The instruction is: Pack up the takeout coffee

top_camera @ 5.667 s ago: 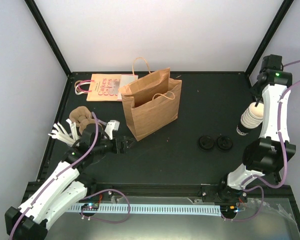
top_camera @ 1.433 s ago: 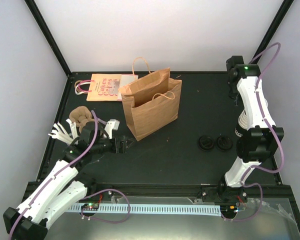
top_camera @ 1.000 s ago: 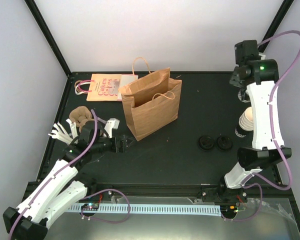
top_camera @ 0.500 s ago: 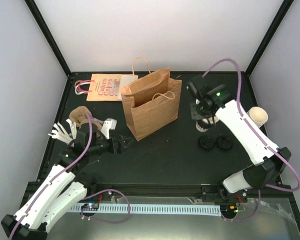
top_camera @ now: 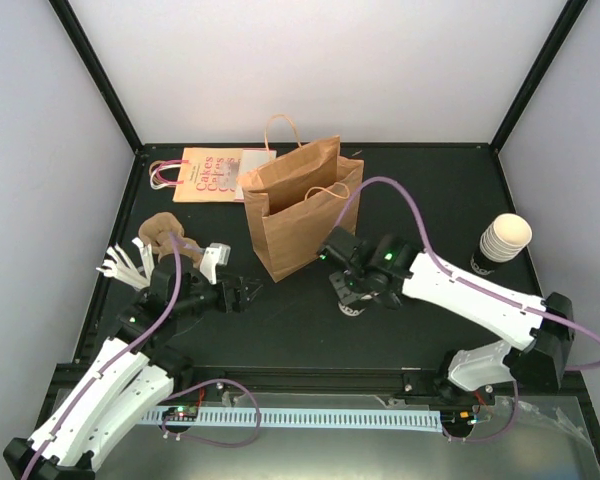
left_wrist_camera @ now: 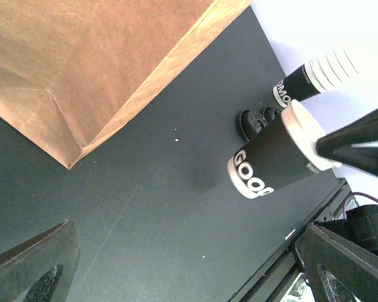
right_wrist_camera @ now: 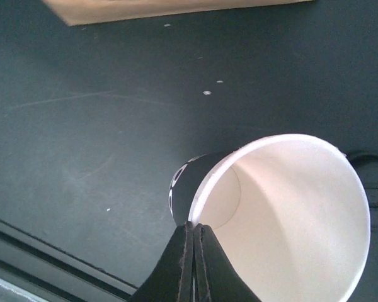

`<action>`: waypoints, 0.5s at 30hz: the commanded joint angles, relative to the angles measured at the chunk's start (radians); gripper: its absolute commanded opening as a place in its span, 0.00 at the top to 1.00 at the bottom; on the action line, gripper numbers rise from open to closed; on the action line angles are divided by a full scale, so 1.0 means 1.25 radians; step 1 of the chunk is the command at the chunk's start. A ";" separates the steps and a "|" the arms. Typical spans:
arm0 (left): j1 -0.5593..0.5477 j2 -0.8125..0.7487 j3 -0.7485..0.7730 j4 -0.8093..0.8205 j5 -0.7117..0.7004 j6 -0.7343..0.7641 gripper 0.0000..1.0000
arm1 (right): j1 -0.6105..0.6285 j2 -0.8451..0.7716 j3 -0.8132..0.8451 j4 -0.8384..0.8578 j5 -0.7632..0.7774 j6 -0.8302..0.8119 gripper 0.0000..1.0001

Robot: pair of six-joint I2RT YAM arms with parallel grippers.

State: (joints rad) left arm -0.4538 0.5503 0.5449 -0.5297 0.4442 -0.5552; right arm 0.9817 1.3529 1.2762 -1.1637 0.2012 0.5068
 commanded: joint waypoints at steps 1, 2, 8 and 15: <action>-0.004 0.001 0.006 0.015 -0.015 -0.004 0.01 | 0.071 0.042 0.019 0.049 0.035 0.026 0.99; -0.004 0.002 0.008 0.013 -0.016 -0.002 0.01 | 0.080 0.050 0.020 0.056 0.039 0.025 0.99; -0.004 -0.006 0.010 0.004 -0.027 0.005 0.01 | 0.124 0.102 0.022 0.076 0.065 0.019 0.99; -0.004 -0.011 0.005 0.004 -0.030 0.002 0.01 | 0.166 0.146 0.014 0.083 0.129 0.033 0.99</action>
State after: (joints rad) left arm -0.4538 0.5491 0.5446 -0.5270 0.4221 -0.5545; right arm 1.1637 1.5143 1.2781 -1.0813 0.2790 0.5236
